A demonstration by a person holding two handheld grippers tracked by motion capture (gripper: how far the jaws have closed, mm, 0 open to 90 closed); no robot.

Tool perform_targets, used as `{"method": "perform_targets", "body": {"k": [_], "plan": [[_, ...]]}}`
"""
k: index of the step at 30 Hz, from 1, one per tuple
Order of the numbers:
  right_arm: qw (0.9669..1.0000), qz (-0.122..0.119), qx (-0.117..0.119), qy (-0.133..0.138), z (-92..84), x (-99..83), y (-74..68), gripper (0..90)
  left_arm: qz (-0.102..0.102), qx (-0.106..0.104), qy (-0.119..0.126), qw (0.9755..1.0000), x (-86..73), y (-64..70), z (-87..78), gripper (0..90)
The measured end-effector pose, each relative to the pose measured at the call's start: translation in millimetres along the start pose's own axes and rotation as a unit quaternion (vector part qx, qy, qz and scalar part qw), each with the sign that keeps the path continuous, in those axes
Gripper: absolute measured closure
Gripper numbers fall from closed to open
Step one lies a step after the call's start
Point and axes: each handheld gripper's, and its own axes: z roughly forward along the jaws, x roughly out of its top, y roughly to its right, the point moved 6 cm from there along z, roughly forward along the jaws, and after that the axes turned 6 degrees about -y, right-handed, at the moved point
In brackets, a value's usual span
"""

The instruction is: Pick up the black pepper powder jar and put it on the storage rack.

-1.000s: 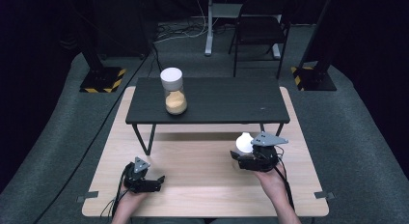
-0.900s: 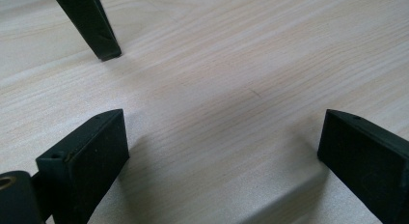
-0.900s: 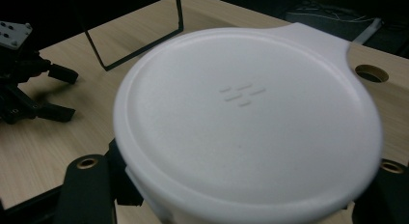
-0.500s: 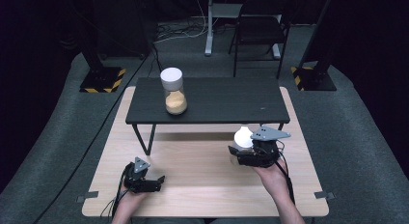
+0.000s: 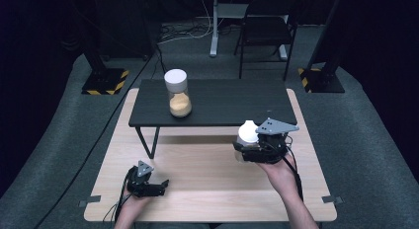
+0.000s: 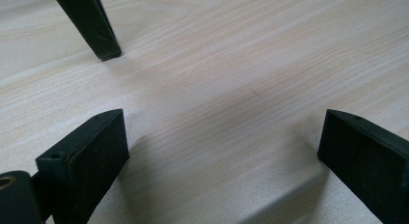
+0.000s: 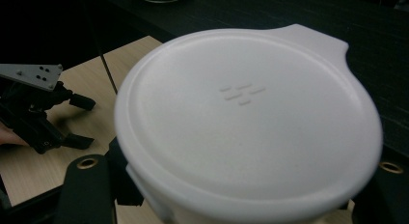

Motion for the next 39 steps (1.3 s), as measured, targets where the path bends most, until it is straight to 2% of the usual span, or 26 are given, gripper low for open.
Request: {"method": "perform_targets", "body": {"k": [16, 31, 39], "plan": [[1.0000, -0.004, 0.000, -0.002, -6.0, 35.5, 2.6, 29.5, 0.000, 0.000, 0.000, 1.0000, 0.0, -0.1, 0.0, 3.2], [1.0000, 0.002, 0.001, 0.003, -14.3, 64.5, 17.0, 29.5, 0.000, 0.000, 0.000, 1.0000, 0.0, 0.0, 0.0, 3.2], [1.0000, 0.002, -0.004, 0.004, -12.8, 76.9, 22.3, 29.5, 0.000, 0.000, 0.000, 1.0000, 0.0, 0.0, 0.0, 3.2]]}}
